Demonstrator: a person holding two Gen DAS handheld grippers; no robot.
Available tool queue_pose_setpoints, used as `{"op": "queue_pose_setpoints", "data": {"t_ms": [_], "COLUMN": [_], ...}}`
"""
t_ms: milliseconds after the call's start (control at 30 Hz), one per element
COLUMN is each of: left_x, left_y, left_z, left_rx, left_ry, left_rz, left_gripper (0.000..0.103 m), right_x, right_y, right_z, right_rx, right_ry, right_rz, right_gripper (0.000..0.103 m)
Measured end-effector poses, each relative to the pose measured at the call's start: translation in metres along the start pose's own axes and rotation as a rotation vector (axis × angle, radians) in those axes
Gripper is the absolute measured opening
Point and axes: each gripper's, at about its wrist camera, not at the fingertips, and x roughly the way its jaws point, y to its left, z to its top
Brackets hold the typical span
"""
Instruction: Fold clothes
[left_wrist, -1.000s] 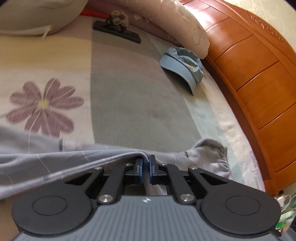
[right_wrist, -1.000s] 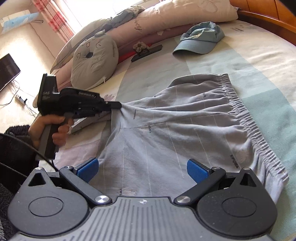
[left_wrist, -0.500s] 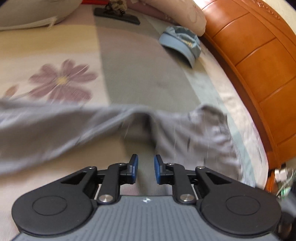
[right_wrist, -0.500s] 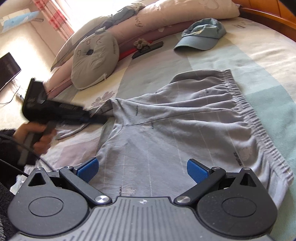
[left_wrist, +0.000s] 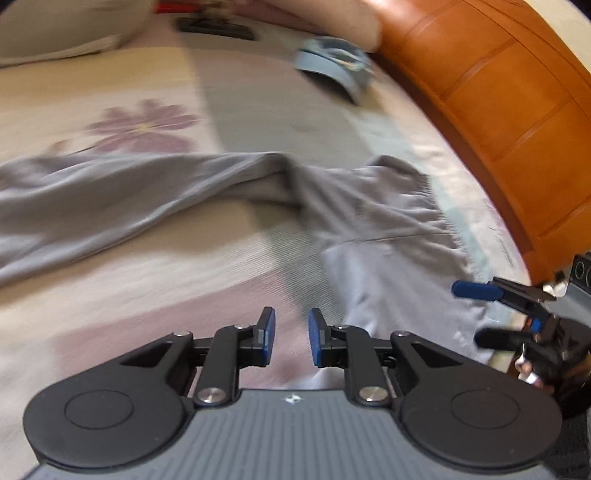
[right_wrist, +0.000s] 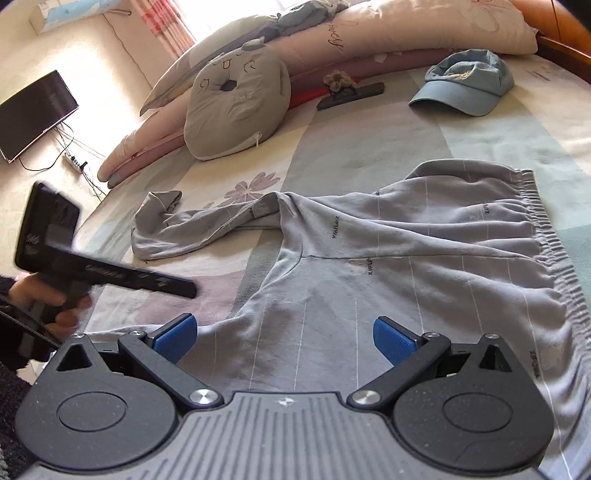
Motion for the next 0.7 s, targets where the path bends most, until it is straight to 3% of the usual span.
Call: {"op": "queue_pose_setpoints", "data": {"t_ms": [133, 267, 400, 467, 600, 700], "left_x": [0.033, 0.043, 0.047, 0.048, 0.045, 0.031], "left_y": [-0.019, -0.034, -0.060, -0.067, -0.058, -0.047], "left_z": [0.011, 0.014, 0.009, 0.010, 0.035, 0.054], "left_rx": [0.065, 0.109, 0.239, 0.288, 0.282, 0.216], "left_ry": [0.038, 0.043, 0.045, 0.038, -0.021, -0.057], "left_rz": [-0.033, -0.021, 0.059, 0.086, 0.192, 0.173], "left_gripper": [0.017, 0.017, 0.012, 0.001, 0.000, 0.000], "right_x": [-0.013, -0.027, -0.027, -0.025, -0.022, -0.020], "right_y": [-0.002, -0.009, -0.013, -0.012, -0.002, 0.004], "right_z": [-0.009, -0.019, -0.025, -0.025, -0.024, -0.023], "right_rx": [0.007, 0.051, 0.085, 0.080, 0.005, -0.039], "right_ry": [-0.018, -0.045, -0.054, -0.050, -0.033, -0.027], "right_rz": [-0.057, -0.091, -0.090, -0.072, -0.036, -0.030], "right_gripper": [0.103, 0.103, 0.103, 0.103, 0.103, 0.103]}}
